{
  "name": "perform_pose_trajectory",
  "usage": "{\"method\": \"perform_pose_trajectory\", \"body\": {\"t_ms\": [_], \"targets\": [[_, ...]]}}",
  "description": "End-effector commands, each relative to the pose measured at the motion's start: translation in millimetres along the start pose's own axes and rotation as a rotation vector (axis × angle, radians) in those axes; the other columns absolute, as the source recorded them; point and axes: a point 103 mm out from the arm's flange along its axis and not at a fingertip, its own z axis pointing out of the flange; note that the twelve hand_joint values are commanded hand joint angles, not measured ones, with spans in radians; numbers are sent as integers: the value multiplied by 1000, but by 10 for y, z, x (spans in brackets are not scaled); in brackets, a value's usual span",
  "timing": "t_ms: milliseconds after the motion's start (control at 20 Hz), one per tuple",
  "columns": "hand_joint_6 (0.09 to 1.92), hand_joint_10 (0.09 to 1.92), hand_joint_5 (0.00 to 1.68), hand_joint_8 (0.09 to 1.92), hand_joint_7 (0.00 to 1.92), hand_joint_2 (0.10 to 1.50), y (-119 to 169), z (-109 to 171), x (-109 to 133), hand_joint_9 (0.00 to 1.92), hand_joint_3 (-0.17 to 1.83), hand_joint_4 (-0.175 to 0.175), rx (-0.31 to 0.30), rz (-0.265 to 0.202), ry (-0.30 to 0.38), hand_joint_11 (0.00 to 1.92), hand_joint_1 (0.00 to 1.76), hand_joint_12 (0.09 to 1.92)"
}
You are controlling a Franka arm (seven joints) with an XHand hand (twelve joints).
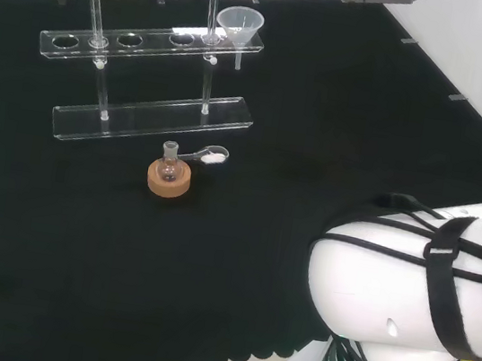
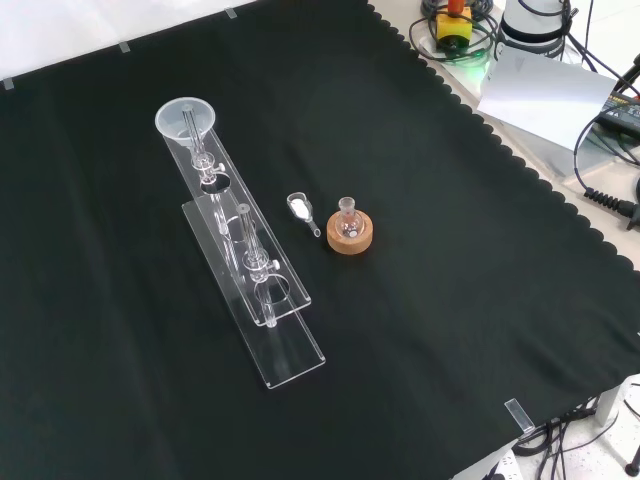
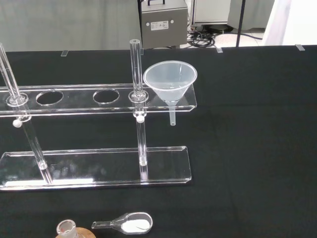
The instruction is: Pick up the funnel from the transparent funnel stand.
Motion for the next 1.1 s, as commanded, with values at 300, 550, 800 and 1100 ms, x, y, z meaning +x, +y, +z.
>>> {"method": "perform_pose_trajectory", "body": {"t_ms": [300,550,800,1100], "targets": [[87,624,230,321,0,1227,59,15,20,109,405,12,0,0,-8,0,1,1401],[87,624,231,318,0,1232,108,38,29,110,398,12,-3,15,-20,0,0,1401],[87,625,231,317,0,1232,357,195,-61,111,392,10,20,40,2,0,0,1402],[87,626,228,312,0,1231,752,388,-107,111,385,7,55,20,-9,1,0,1405]]}}
